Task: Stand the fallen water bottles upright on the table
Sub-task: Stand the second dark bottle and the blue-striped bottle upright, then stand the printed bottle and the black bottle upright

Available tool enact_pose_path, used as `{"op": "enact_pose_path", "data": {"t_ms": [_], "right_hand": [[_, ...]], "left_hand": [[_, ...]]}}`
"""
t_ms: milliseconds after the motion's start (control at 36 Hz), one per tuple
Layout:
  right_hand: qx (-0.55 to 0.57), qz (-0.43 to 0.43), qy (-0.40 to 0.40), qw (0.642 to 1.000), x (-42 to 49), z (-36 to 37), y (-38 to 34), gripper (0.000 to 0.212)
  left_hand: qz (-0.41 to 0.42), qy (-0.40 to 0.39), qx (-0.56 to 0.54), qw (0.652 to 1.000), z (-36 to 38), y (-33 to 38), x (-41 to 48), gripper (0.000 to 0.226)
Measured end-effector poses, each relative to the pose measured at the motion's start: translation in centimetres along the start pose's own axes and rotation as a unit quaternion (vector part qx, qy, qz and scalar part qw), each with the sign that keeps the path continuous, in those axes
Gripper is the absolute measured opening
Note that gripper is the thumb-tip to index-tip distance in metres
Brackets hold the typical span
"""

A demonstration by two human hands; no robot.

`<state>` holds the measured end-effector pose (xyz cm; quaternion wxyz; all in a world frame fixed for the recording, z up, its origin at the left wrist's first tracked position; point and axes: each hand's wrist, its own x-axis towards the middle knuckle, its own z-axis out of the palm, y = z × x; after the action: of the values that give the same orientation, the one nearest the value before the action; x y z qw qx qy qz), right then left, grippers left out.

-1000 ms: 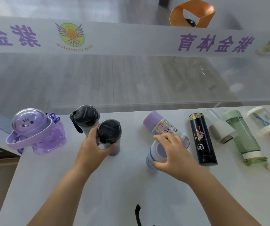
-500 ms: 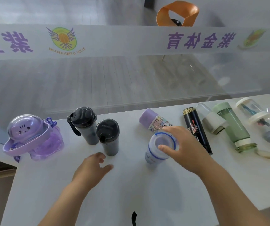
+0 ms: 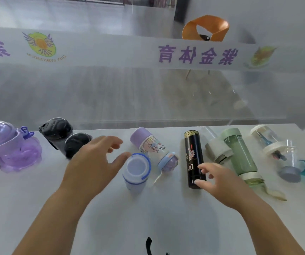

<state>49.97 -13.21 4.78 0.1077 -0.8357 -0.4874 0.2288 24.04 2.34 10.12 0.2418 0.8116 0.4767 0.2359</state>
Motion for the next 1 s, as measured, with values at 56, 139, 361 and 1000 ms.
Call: {"op": "enact_pose_path", "data": {"t_ms": [56,139,361,1000], "right_hand": [[-0.011,0.004,-0.036,0.999,0.3,-0.6,2.0,0.048],[-0.029,0.008,-0.067,0.997,0.7,-1.2,4.7,0.053],[-0.09,0.045,-0.112,0.989,1.8,-0.3,9.0,0.058],[0.076,0.162,-0.133,0.975,8.3,6.0,6.9,0.061]], "left_hand": [[0.02,0.006,0.013,1.0,1.6,2.4,-0.1,0.027],[0.034,-0.005,0.053,0.998,4.9,5.1,0.0,0.027],[0.025,-0.138,0.201,0.97,13.9,7.4,-0.3,0.034],[-0.089,-0.266,0.242,0.929,25.6,3.7,4.8,0.071]]}}
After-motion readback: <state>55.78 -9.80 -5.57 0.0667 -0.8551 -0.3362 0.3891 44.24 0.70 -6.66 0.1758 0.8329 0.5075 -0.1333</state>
